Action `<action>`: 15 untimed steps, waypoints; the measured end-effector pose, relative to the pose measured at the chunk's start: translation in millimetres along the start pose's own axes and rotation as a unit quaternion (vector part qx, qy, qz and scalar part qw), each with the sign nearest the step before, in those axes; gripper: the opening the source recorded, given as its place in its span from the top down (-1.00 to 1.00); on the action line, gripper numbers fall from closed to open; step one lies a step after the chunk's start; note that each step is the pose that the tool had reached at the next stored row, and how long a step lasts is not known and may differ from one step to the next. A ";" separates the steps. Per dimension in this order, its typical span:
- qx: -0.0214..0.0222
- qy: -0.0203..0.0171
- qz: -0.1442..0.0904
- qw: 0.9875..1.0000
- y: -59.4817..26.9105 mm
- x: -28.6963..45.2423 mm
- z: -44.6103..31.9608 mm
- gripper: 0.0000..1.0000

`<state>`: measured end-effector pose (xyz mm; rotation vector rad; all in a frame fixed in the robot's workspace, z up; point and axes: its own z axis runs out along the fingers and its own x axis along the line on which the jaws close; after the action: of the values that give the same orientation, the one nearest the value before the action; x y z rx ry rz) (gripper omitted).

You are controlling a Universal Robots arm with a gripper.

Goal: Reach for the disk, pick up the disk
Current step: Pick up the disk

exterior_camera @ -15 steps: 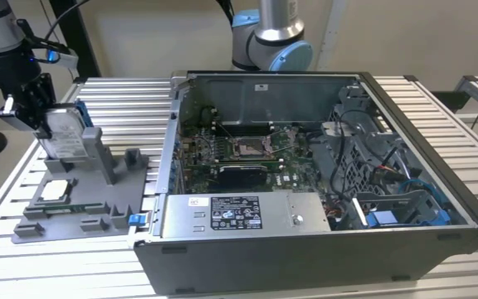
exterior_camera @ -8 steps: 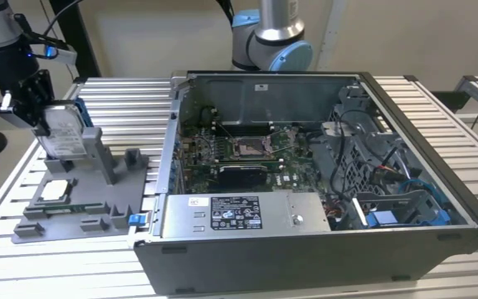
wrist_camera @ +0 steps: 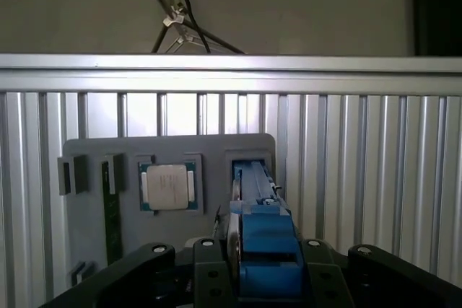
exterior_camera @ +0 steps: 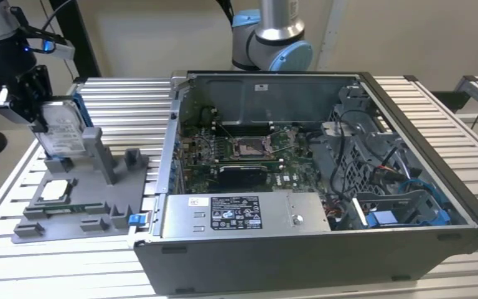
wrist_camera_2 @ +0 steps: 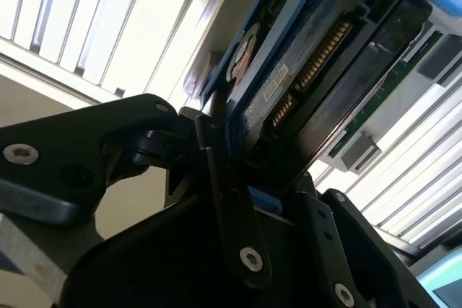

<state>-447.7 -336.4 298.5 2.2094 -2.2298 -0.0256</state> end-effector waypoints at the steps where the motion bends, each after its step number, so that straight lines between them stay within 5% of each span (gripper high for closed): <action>1: 0.000 0.000 0.000 1.000 0.0 0.0 -1.3 1.00; 15: 0.000 0.000 0.000 1.000 0.2 -0.1 -14.2 1.00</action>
<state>-447.7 -336.5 312.7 2.2096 -2.2298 -0.0255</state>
